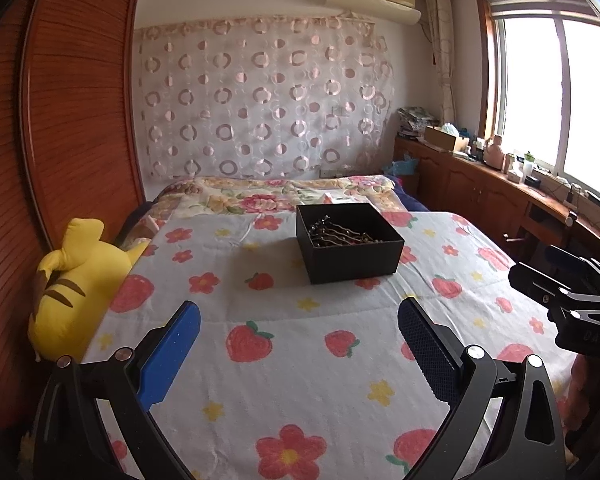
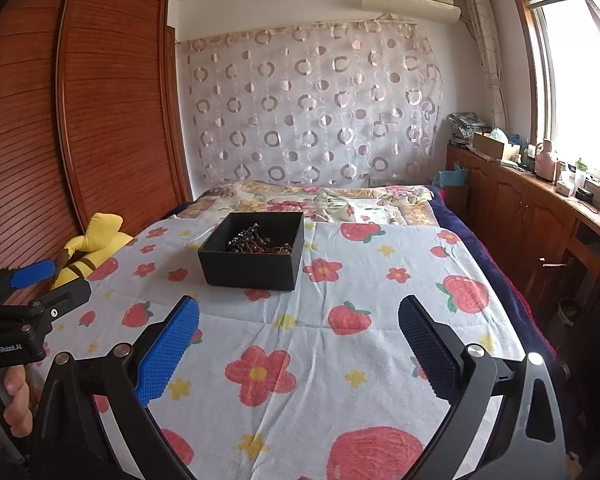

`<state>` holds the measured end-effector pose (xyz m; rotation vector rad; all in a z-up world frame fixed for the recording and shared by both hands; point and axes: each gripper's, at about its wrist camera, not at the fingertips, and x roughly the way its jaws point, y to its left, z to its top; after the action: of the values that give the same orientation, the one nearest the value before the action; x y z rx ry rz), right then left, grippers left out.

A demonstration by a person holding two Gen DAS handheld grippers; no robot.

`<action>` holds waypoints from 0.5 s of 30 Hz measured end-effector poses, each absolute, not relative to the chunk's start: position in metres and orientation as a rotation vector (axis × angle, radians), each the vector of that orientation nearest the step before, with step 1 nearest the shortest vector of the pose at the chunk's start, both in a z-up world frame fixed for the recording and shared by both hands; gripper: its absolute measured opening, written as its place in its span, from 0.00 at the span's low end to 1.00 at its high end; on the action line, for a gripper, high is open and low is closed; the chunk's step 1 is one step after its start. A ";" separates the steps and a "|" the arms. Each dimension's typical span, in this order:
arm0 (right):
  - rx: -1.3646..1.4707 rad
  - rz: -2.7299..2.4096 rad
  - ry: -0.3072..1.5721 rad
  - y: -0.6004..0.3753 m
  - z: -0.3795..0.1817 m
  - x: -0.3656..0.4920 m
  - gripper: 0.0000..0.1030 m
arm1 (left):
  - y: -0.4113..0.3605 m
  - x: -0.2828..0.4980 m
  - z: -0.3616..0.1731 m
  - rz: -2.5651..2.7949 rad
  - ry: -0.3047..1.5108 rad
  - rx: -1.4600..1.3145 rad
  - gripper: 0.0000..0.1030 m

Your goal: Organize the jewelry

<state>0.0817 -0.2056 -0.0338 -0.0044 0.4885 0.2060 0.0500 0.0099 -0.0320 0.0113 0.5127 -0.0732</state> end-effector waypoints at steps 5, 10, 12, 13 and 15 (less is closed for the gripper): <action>-0.004 0.206 0.491 -0.206 -0.034 0.082 0.98 | 0.009 0.049 -0.028 -0.069 0.501 0.023 0.93; -0.006 0.204 0.488 -0.207 -0.034 0.082 0.98 | 0.009 0.048 -0.026 -0.075 0.495 0.021 0.93; -0.004 0.205 0.488 -0.206 -0.034 0.082 0.98 | 0.010 0.047 -0.024 -0.074 0.490 0.022 0.93; -0.005 0.203 0.487 -0.206 -0.034 0.082 0.98 | 0.009 0.047 -0.022 -0.075 0.488 0.023 0.93; -0.005 0.204 0.488 -0.206 -0.035 0.082 0.98 | 0.009 0.047 -0.020 -0.075 0.485 0.025 0.93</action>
<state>0.0821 -0.2064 -0.0346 -0.0050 0.4876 0.2036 0.0469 0.0087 -0.0198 0.0247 0.4845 -0.0752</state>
